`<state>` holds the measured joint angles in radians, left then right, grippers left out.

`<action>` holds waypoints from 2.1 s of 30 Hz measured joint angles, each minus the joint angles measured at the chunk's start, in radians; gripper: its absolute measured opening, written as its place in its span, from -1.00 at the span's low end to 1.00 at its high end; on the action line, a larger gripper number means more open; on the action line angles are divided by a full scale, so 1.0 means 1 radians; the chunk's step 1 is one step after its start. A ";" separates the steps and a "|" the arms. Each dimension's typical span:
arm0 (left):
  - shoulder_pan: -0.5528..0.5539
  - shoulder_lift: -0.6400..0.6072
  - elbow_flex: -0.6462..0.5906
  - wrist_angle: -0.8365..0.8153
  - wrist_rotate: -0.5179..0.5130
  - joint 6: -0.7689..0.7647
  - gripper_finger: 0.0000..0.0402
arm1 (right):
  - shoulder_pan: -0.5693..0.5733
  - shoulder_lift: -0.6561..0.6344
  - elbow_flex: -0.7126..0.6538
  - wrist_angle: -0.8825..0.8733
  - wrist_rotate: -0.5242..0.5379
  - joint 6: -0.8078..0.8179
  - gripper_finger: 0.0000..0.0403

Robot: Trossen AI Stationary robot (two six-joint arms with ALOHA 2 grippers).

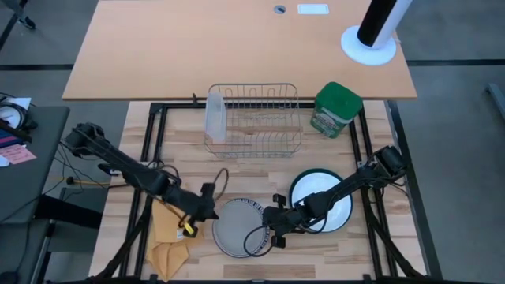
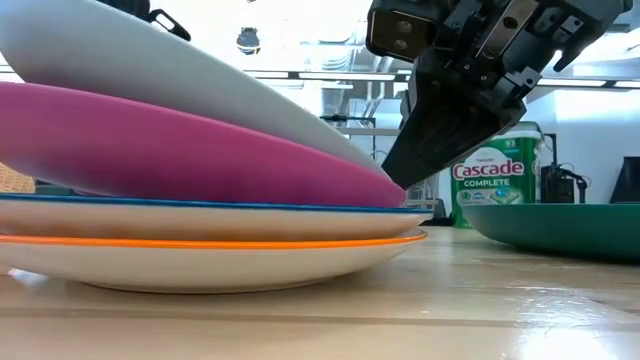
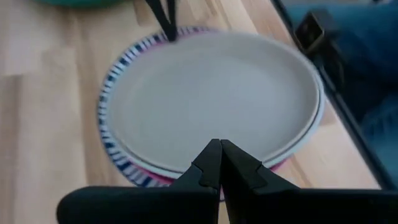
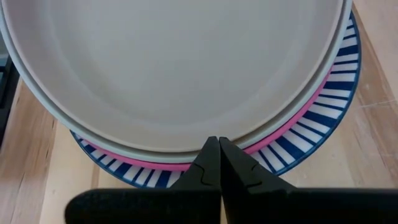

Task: Sort dishes
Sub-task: Put the gray plate into the dish rack

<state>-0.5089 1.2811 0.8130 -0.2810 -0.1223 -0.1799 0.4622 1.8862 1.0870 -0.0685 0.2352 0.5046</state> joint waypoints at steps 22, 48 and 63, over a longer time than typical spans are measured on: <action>-0.031 0.100 0.062 -0.071 -0.051 -0.112 -1.00 | 0.002 0.000 0.000 0.001 0.002 0.008 -1.00; -0.004 0.078 0.062 -0.218 -0.148 -0.479 -1.00 | -0.002 -0.001 0.025 -0.001 0.056 0.090 -1.00; -0.004 0.078 0.062 -0.218 -0.152 -0.475 -1.00 | 0.016 -0.002 0.139 -0.187 0.050 0.089 -1.00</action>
<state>-0.5125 1.3590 0.8745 -0.4994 -0.2747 -0.6552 0.4782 1.8839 1.2264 -0.2553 0.2848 0.5940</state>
